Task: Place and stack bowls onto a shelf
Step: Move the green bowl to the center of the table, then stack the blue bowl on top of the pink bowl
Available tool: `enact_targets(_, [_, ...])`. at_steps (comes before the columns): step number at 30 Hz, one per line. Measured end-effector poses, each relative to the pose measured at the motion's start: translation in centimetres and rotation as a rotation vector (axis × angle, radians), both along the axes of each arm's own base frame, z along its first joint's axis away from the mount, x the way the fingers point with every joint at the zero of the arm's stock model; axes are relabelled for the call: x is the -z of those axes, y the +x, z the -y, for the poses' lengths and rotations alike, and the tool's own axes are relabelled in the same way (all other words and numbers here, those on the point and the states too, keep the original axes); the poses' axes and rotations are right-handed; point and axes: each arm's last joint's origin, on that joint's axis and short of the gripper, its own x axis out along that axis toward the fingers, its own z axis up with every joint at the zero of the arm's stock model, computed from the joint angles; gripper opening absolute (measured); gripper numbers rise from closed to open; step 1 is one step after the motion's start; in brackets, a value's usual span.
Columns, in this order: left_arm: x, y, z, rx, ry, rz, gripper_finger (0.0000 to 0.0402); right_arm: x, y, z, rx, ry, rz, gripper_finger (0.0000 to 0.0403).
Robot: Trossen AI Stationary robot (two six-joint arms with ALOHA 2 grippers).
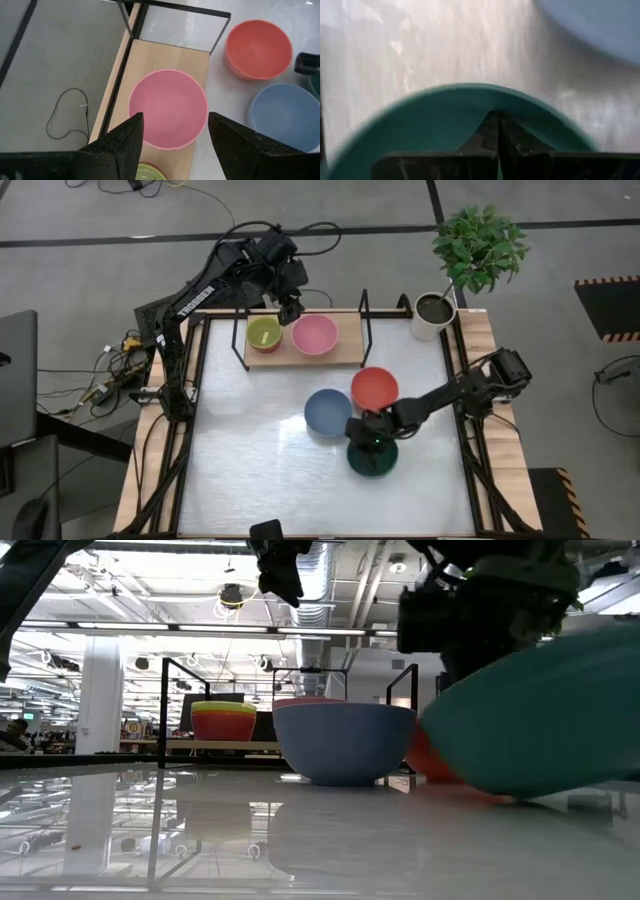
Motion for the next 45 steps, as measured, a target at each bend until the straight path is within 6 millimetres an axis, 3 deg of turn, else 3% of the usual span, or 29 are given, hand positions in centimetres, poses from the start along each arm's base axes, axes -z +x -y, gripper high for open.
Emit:
enact_targets(4, [0.0, 0.0, 0.0, -0.006, -0.001, -0.001, 0.0208, -1.5, 0.4, 0.4, -0.023, -0.020, 0.060, 0.0017])
enact_targets(10, [0.0, 0.2, 0.4, 0.041, -0.069, 0.031, 0.0208, -7.8, 0.0, 0.3, -0.053, -0.183, 0.182, 0.0030])
enact_targets(16, [0.2, 0.8, 2.0, 0.169, -0.214, 0.078, 0.0208, -12.5, -3.0, 0.2, -0.003, -0.276, 0.128, 0.0031])
enact_targets(19, [1.1, 1.8, 3.6, 0.178, -0.229, 0.024, 0.0208, -13.7, -5.2, -0.2, 0.065, -0.256, 0.066, 0.0028])
enact_targets(26, [5.4, 5.0, 9.1, 0.185, -0.148, -0.202, 0.0208, -14.5, -10.4, -1.7, 0.337, -0.147, -0.119, 0.0033])
enact_targets(33, [10.3, 7.7, 13.0, 0.174, -0.189, -0.212, 0.0208, -14.5, -14.3, -4.4, 0.356, -0.134, -0.203, 0.0037])
enact_targets(38, [14.2, 8.3, 14.2, 0.104, -0.239, -0.246, 0.0208, -14.3, -16.7, -5.6, 0.393, -0.159, -0.254, 0.0063])
enact_targets(45, [18.9, 7.4, 14.1, -0.067, -0.238, -0.352, 0.0208, -14.3, -18.6, -6.5, 0.399, -0.221, -0.194, 0.0128])
